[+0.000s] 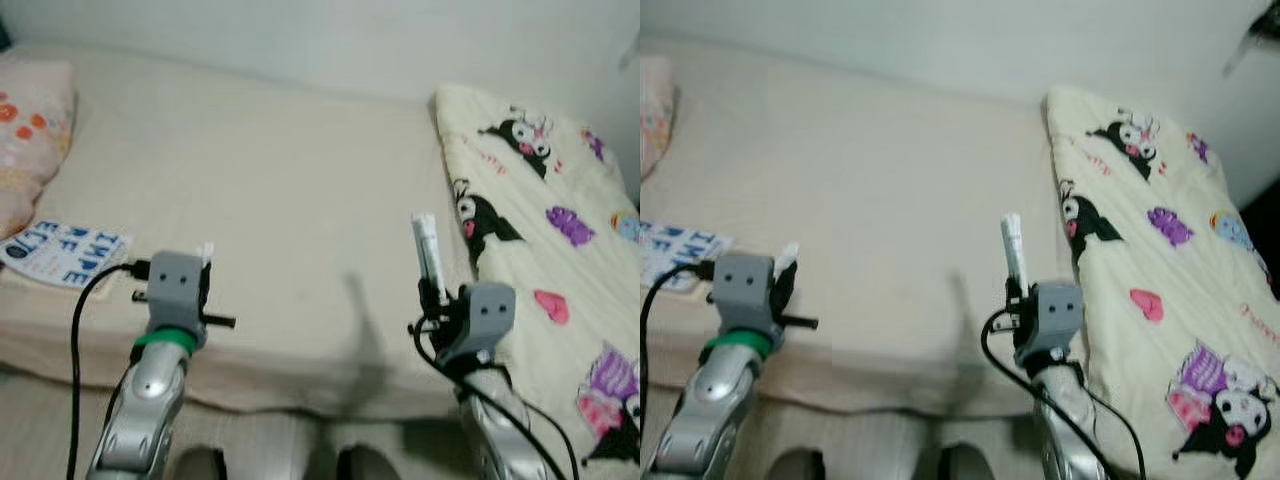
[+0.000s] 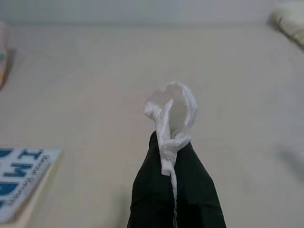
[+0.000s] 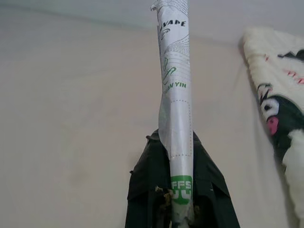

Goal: Clean up the room

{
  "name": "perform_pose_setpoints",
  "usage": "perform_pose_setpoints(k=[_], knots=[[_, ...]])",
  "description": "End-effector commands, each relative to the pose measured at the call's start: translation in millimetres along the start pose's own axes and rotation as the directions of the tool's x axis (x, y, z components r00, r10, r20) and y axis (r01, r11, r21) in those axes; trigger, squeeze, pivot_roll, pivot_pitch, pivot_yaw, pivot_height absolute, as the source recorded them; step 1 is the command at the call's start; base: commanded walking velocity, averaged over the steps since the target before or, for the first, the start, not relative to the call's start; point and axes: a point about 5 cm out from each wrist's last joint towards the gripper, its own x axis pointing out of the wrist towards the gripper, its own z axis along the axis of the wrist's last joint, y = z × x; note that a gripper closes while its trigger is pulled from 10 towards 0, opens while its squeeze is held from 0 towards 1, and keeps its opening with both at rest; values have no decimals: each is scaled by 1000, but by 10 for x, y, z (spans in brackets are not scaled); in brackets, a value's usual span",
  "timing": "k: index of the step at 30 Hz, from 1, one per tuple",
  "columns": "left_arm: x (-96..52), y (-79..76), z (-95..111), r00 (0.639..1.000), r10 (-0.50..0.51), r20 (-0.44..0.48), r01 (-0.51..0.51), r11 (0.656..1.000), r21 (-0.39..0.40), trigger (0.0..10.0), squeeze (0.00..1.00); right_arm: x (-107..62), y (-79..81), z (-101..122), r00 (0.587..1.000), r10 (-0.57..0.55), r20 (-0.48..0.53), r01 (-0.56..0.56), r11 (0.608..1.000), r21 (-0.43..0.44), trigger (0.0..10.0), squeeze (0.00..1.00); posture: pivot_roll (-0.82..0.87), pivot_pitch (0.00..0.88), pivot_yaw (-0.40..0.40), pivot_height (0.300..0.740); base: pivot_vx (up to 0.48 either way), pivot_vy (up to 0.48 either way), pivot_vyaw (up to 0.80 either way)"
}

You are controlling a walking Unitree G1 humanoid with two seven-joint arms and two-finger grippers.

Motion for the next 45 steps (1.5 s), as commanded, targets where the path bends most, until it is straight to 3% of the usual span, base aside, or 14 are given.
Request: perform_pose_setpoints(k=[1,9,12,14,15,20,26,33,45], knots=[[-6,-50,-63,1000,-12,-23,12,1000,5,10000,0,-39,-42,-59,1000,-14,-22,14,1000,-7,10000,0,80,45,-107,699,0,0,0],[14,-117,-63,999,-31,-18,31,999,-9,10000,0,-14,-35,-48,1000,-14,-16,14,1000,-6,10000,0,75,46,-107,719,0,0,0],[32,-151,-67,999,-40,-19,40,999,-12,10000,0,12,-9,-58,999,-30,-26,31,999,43,10000,0,77,46,-103,719,0,0,0],[44,-175,-109,999,-43,-33,43,999,-14,10000,0,19,36,-150,994,-43,-102,56,990,126,10000,0,73,47,-94,719,0,0,0],[44,-175,-109,999,-43,-33,43,999,-14,10000,0,19,36,-150,994,-43,-102,56,990,126,10000,0,73,47,-94,719,0,0,0],[13,-174,-233,996,-49,-73,50,999,1,10000,0,-89,166,-388,977,25,-212,25,973,230,10000,0,64,44,-84,719,0,0,0],[5,-182,-259,995,-68,-79,69,998,13,10000,0,-127,201,-431,978,36,-205,17,968,249,10000,0,65,43,-78,719,0,0,0],[44,-196,-231,995,-80,-63,81,997,18,10000,0,-1,166,-313,988,-3,-155,44,964,262,10000,0,70,41,-67,719,0,0,0],[57,-176,-221,995,-78,-58,79,997,23,10000,0,28,180,-290,991,-4,-136,41,962,271,10000,0,72,37,-58,719,-172,0,0]])
